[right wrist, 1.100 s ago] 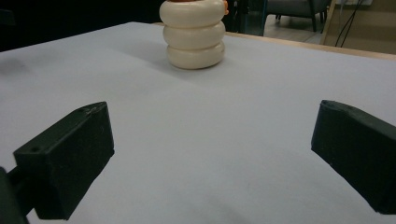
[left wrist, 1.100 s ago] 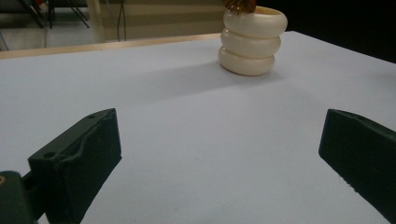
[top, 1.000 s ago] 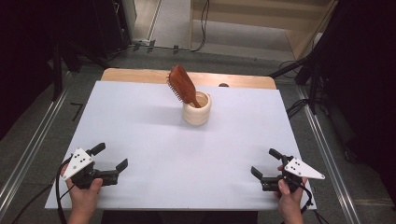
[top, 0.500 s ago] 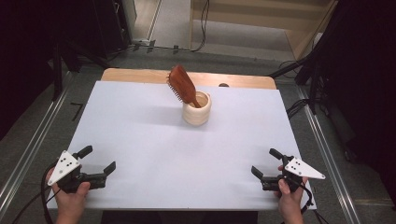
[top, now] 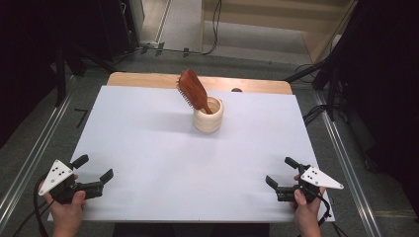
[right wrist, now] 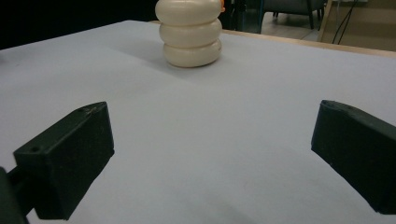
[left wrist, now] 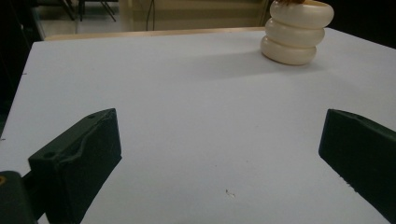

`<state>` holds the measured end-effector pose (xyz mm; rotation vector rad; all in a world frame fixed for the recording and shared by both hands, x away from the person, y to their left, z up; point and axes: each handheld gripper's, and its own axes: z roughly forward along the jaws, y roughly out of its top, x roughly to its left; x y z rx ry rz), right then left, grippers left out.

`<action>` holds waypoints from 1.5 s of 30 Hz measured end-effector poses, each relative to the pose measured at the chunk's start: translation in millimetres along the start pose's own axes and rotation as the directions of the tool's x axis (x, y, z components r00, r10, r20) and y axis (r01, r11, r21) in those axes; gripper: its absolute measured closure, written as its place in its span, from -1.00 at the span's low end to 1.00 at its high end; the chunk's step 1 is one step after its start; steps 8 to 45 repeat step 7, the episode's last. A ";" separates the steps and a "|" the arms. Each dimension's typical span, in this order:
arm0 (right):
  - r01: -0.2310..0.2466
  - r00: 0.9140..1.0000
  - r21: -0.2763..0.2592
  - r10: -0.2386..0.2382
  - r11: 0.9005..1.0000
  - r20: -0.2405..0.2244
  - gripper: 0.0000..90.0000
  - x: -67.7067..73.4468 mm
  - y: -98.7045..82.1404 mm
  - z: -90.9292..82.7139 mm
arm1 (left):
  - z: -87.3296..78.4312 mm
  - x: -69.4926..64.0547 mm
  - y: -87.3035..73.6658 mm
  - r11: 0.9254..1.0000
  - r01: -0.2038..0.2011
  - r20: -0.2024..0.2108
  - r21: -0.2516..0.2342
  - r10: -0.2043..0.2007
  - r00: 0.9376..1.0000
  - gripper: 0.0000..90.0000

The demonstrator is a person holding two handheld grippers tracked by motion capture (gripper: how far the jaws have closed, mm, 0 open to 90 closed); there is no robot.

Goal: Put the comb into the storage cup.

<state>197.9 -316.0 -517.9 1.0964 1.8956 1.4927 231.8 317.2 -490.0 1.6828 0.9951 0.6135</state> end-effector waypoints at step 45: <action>-0.004 1.000 0.007 0.004 1.000 0.012 -1.00 0.8 0.2 1.5 | 0.0 1.0 -0.8 1.000 0.010 0.009 -0.005 -0.010 1.000 -1.00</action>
